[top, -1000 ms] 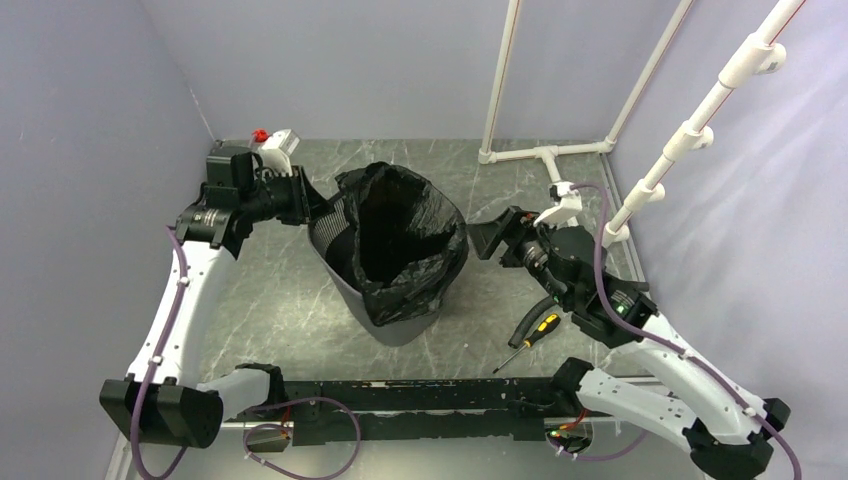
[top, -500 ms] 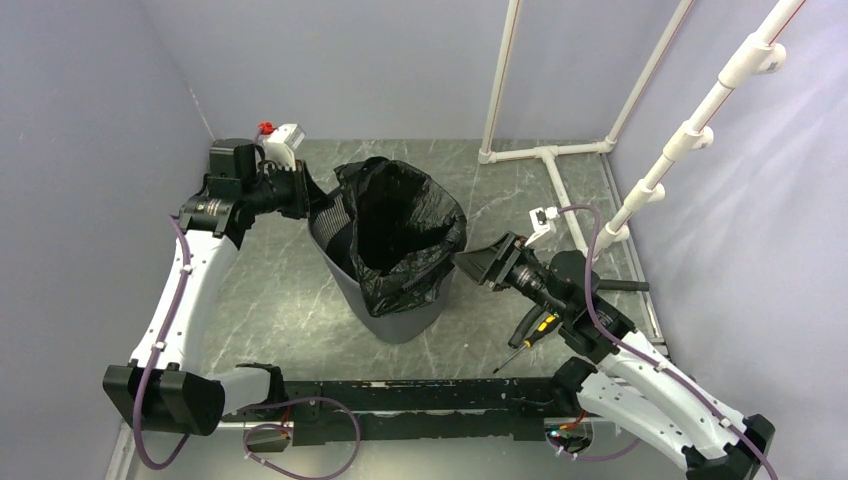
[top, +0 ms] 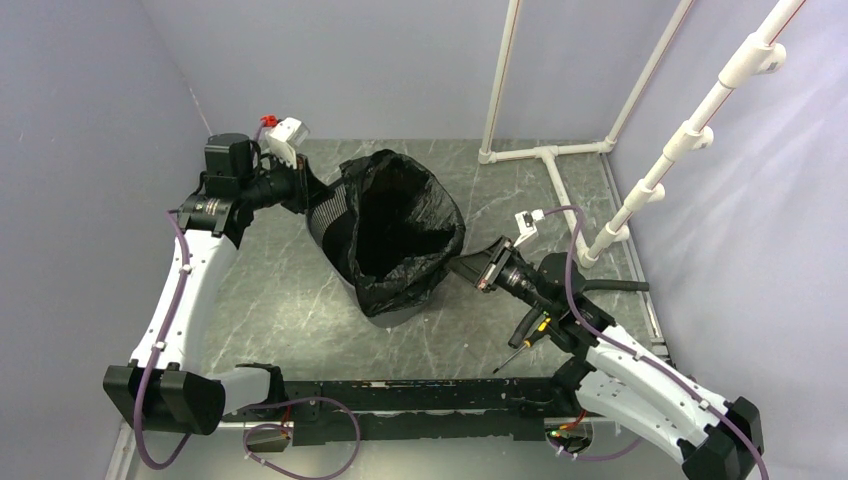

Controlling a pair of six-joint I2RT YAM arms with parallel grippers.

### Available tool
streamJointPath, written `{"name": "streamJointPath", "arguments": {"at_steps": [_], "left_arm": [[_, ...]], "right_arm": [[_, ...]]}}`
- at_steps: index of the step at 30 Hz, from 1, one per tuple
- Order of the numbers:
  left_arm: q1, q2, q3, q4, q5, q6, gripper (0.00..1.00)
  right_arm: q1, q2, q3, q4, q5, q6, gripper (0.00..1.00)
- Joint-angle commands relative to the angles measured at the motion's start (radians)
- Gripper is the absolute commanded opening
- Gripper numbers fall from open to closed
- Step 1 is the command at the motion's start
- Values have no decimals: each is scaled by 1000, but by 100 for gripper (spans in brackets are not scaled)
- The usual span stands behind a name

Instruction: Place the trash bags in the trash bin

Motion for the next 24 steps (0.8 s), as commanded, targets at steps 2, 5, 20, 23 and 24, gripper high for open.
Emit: {"name": "streamJointPath", "arguments": {"at_steps": [2, 5, 20, 23, 24], "left_arm": [[-3, -8, 1, 155, 120, 19, 3], [-3, -5, -20, 184, 135, -24, 3], [-4, 29, -49, 192, 133, -59, 3], [-4, 33, -44, 181, 127, -66, 3], [-4, 35, -45, 177, 123, -70, 3]], "right_arm": [[-6, 47, -24, 93, -37, 30, 6], [-6, 64, -34, 100, -33, 29, 4], [-6, 185, -4, 62, -59, -58, 28], [-6, 136, 12, -40, 10, -101, 41], [-6, 106, 18, -86, 43, -116, 46]]}}
